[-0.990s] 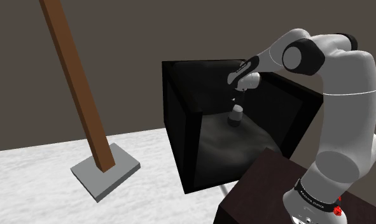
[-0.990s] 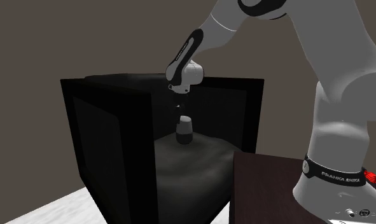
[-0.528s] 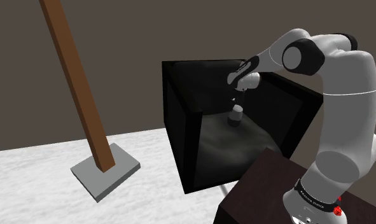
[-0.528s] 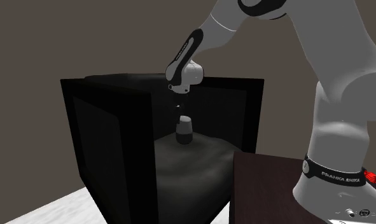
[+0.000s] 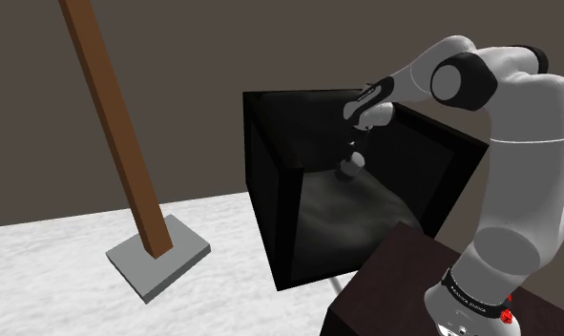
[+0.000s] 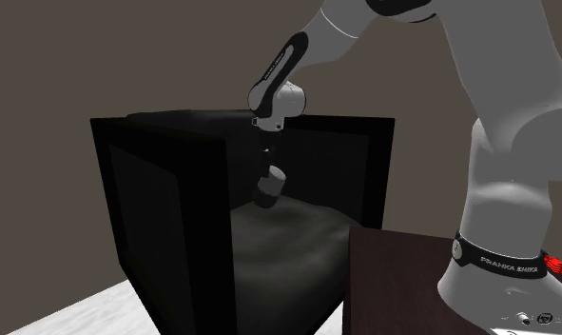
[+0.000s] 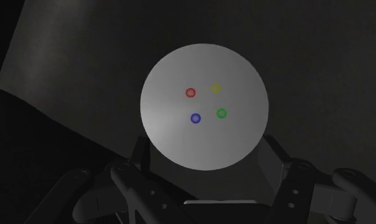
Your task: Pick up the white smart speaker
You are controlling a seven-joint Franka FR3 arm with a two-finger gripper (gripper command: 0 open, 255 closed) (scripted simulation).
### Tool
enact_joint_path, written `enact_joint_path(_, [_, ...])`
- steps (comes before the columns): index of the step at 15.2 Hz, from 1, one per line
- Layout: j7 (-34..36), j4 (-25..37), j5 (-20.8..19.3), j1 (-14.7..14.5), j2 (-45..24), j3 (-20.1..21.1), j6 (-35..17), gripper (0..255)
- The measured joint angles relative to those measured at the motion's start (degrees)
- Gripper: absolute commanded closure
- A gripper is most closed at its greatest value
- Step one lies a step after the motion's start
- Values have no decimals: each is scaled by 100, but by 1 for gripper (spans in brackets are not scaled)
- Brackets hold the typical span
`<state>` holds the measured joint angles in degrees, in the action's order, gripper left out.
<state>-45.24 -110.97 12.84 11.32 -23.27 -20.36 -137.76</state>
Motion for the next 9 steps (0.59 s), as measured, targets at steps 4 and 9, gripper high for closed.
enact_joint_path(4, [81, 31, -119, -51, 213, -64, 233, 255])
enact_joint_path(9, [157, 156, -231, -84, 397, -119, 526, 255])
